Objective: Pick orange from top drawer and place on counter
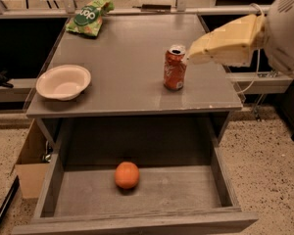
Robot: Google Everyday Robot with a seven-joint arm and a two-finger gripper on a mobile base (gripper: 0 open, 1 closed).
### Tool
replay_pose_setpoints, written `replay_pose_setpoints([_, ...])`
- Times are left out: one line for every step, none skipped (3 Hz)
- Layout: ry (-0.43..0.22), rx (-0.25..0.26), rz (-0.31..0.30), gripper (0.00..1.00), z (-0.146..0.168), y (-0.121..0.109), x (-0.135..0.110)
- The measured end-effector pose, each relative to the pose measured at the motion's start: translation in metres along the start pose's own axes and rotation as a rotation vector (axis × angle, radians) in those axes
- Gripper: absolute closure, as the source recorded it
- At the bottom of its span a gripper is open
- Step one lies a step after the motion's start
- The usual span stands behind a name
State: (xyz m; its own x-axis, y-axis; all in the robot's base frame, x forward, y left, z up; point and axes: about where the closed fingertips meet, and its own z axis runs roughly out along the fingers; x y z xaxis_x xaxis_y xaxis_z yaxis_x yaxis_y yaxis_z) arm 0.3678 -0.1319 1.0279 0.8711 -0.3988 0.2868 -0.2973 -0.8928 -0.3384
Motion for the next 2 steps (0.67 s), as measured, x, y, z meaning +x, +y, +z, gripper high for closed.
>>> replay_pose_setpoints([0.000, 0.000, 0.000, 0.00, 0.0000, 0.0000, 0.0000])
replay_pose_setpoints([0.000, 0.000, 0.000, 0.00, 0.0001, -0.0001, 0.0001])
